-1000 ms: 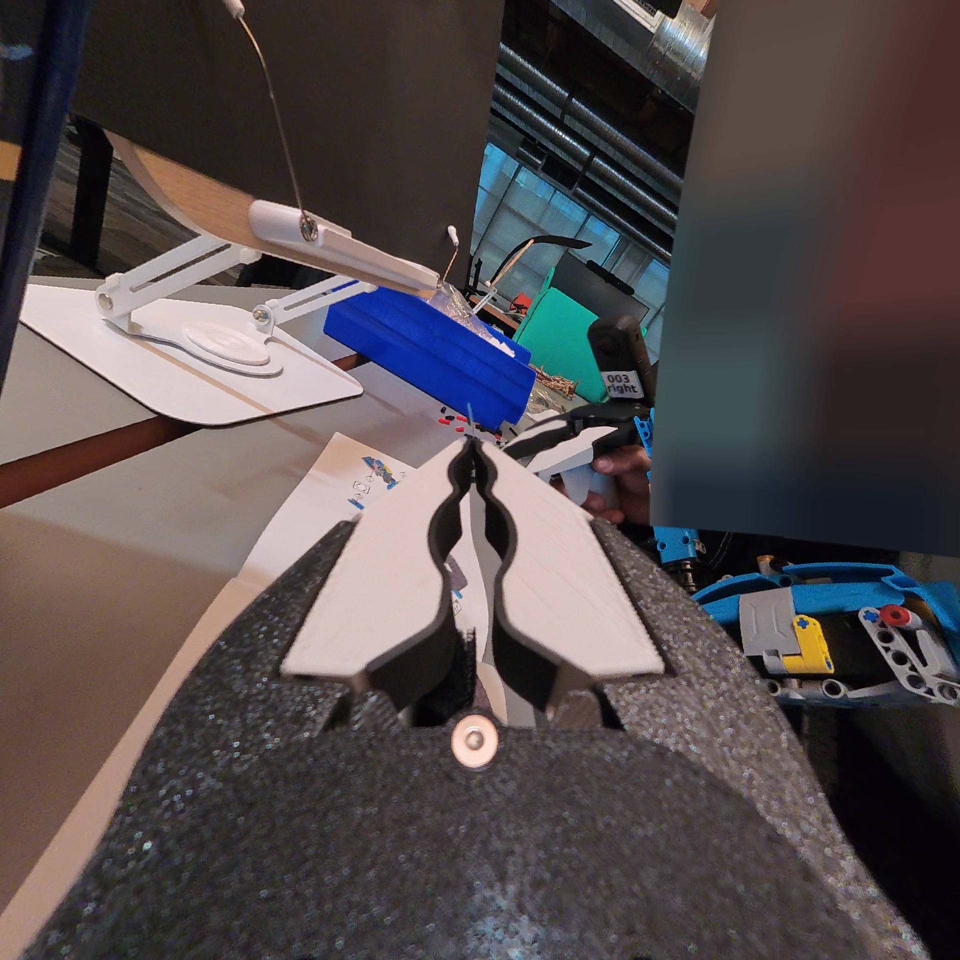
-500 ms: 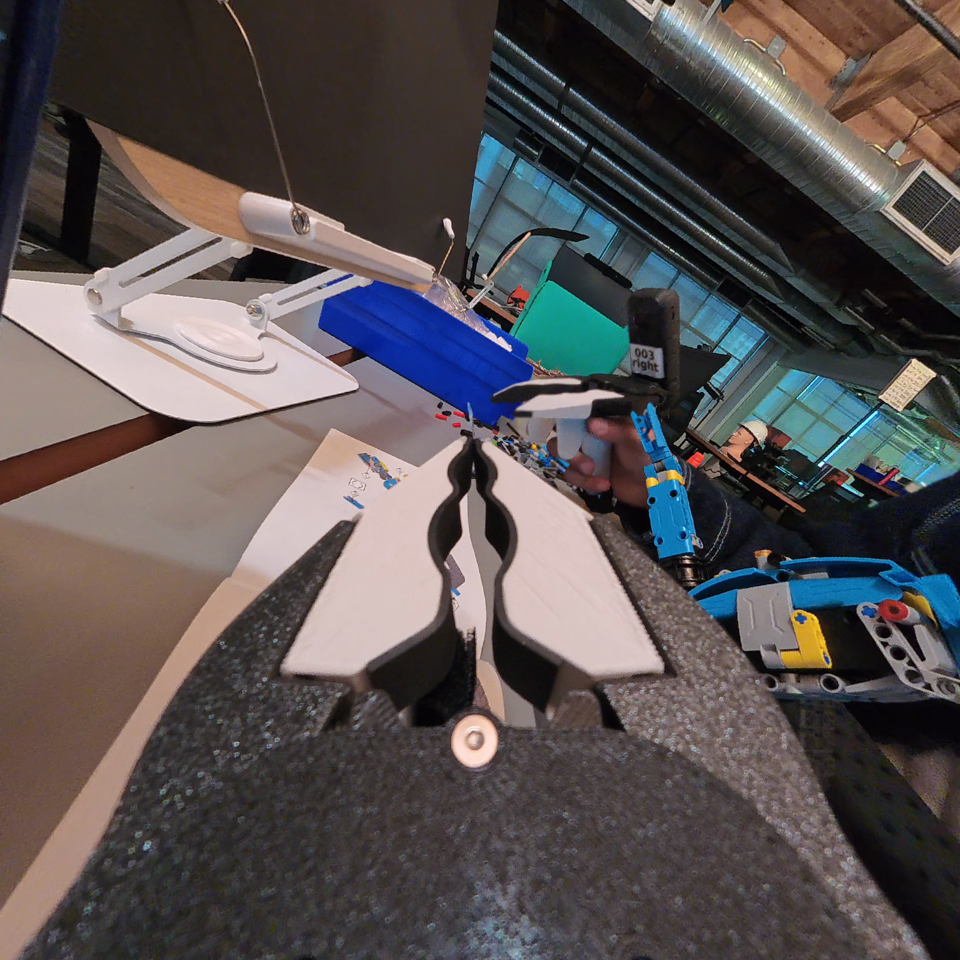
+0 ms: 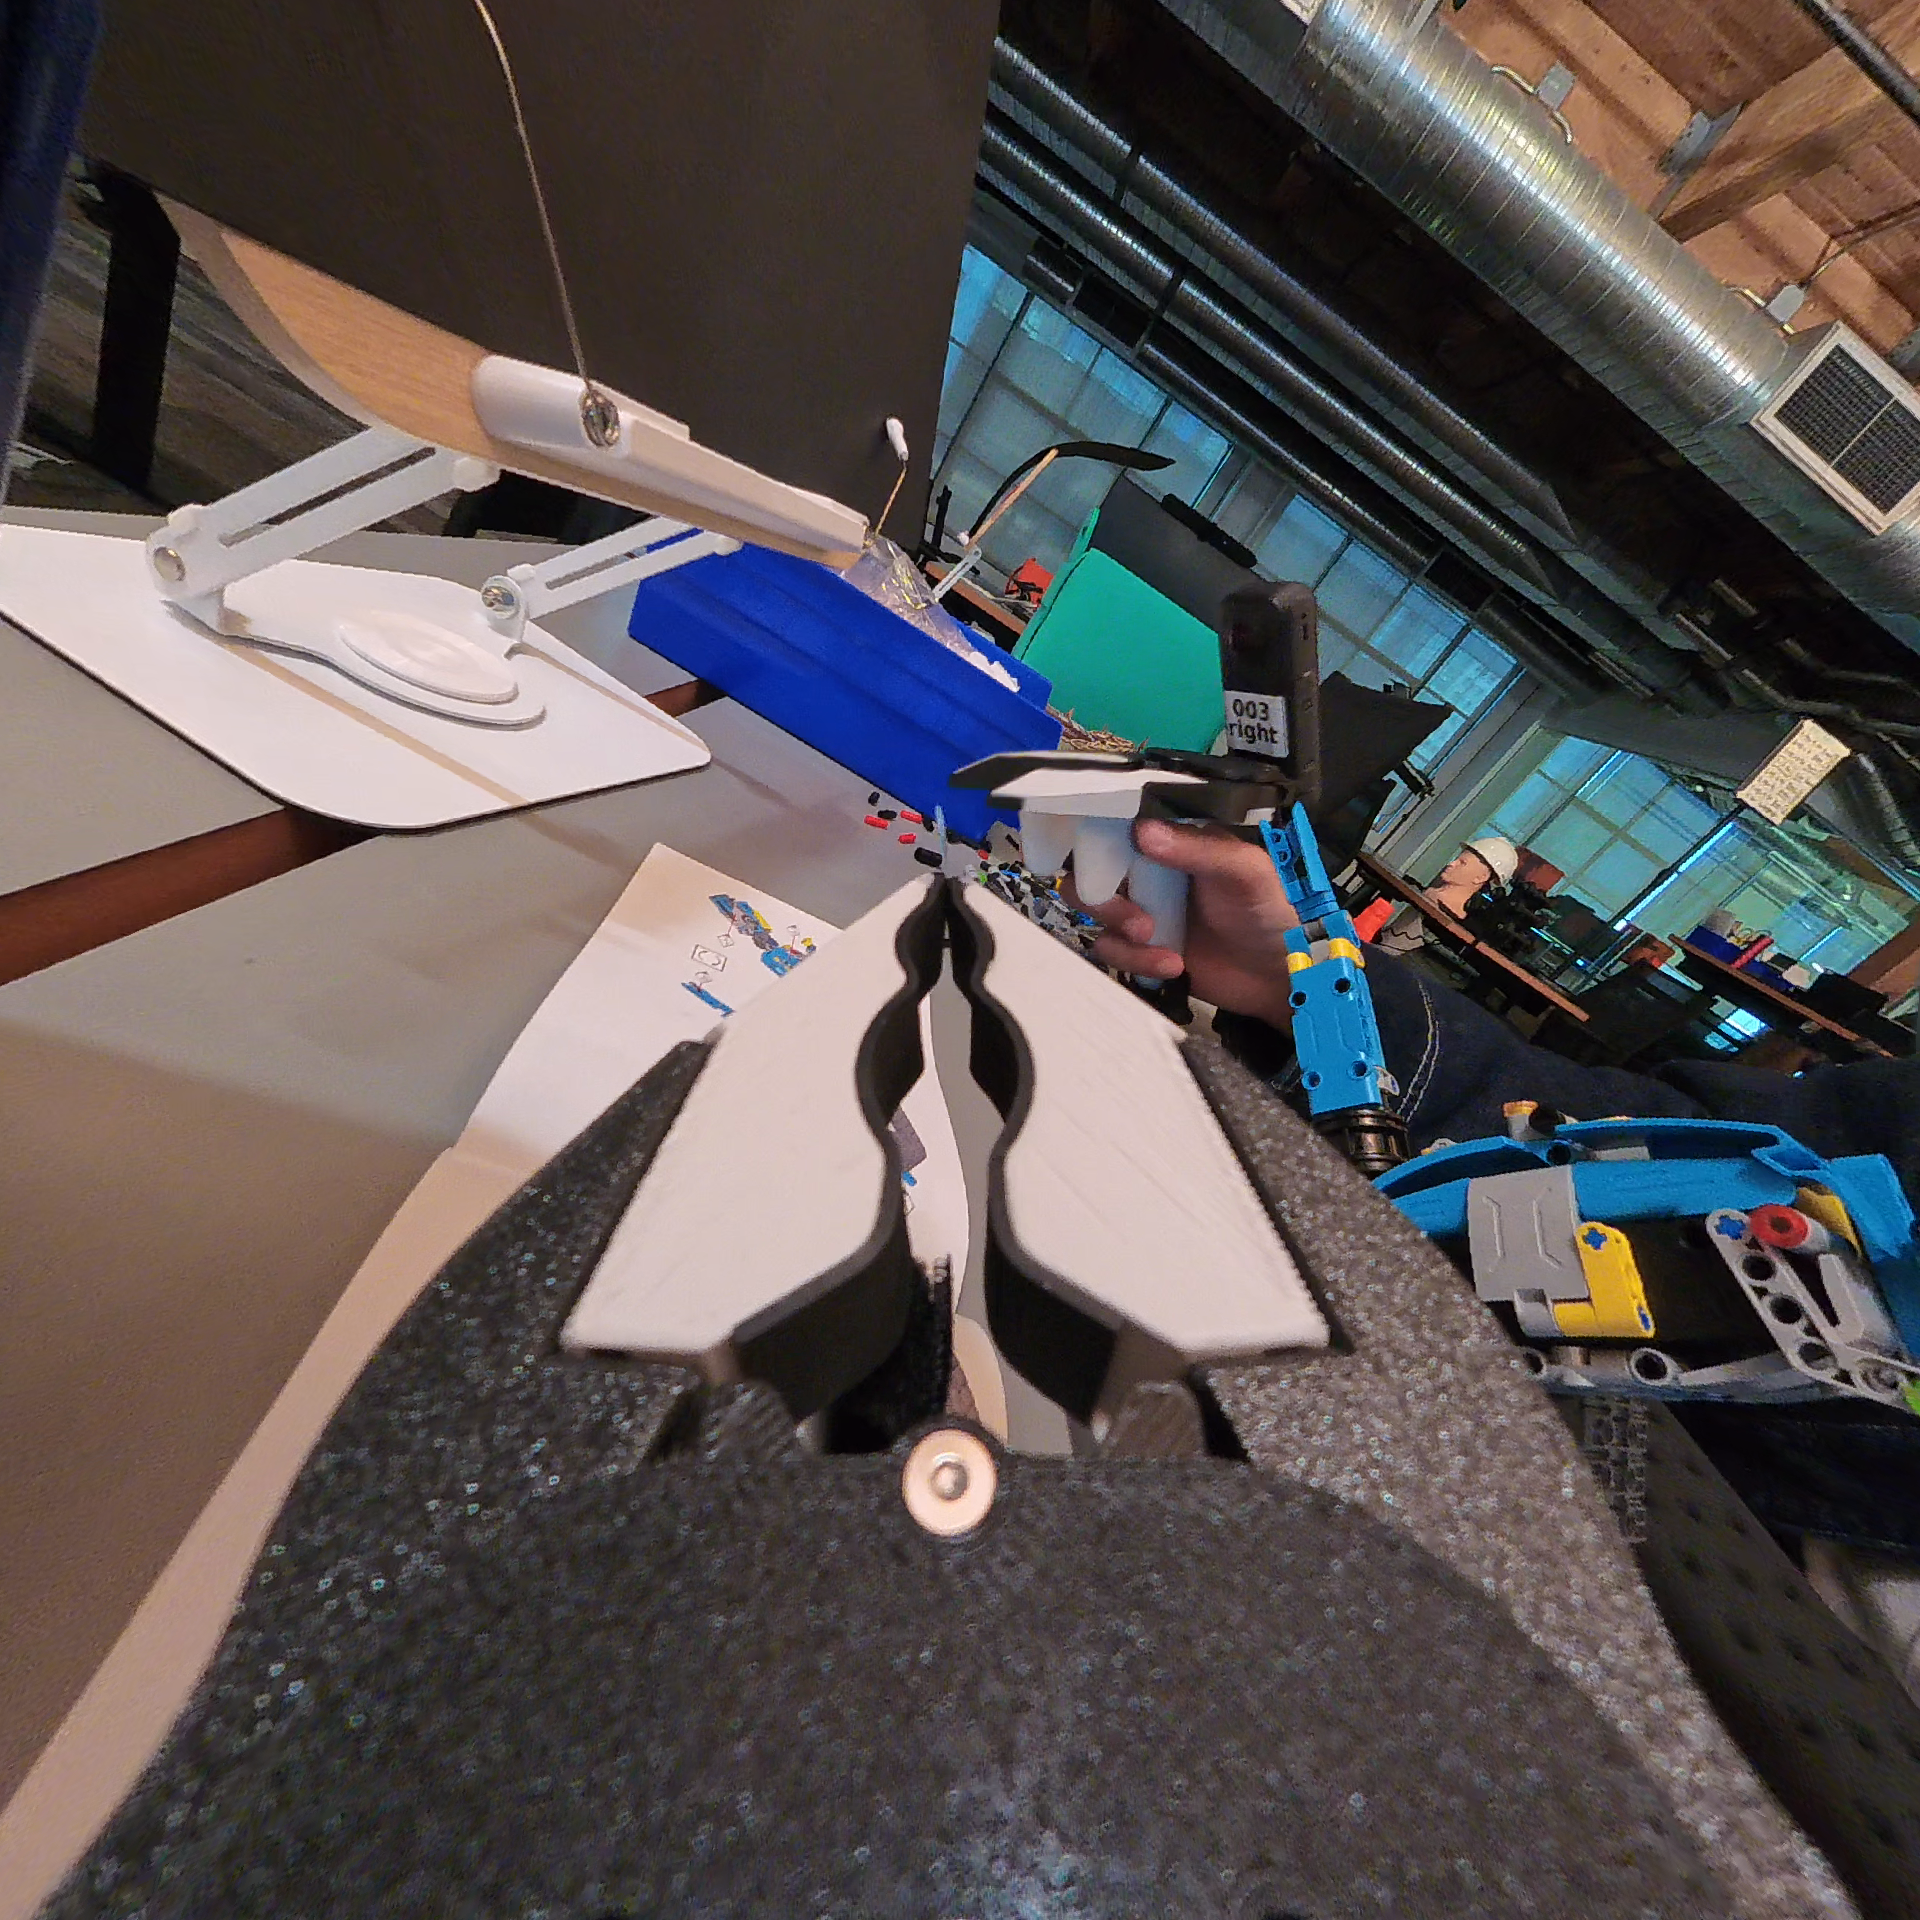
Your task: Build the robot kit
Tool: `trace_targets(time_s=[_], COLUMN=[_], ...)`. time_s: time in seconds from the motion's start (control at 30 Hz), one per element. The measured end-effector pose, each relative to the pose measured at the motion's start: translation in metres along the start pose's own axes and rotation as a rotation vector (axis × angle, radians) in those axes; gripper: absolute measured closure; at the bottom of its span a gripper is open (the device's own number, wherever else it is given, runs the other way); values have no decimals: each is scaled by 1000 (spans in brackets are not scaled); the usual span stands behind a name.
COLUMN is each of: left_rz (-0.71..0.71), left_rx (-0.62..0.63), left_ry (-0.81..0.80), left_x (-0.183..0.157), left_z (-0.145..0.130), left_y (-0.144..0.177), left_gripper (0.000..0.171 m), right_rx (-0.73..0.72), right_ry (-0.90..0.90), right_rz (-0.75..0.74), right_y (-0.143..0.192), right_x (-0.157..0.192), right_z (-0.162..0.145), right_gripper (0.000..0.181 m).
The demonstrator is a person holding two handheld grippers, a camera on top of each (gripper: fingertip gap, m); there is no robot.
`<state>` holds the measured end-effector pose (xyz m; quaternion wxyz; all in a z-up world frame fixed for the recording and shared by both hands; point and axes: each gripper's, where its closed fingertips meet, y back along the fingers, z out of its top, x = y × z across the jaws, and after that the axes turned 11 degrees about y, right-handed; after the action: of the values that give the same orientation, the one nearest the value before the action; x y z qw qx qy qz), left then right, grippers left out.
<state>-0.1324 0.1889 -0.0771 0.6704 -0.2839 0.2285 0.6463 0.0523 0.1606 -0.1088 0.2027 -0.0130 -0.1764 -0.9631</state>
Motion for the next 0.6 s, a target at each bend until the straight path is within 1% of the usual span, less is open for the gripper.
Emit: trace_targets(time_s=[0.27,0.6], left_rz=[-4,-2], left_rx=[9,16], left_ry=[-4,-7], left_x=[-1,-1], left_z=[-1,-3], left_y=[-1,-2], left_gripper=[171,171], right_rx=[9,18], right_ry=[50,63], right_rz=[-9,7], right_y=[0,-1], right_x=[2,7], right_z=[3,2], right_gripper=[153,153])
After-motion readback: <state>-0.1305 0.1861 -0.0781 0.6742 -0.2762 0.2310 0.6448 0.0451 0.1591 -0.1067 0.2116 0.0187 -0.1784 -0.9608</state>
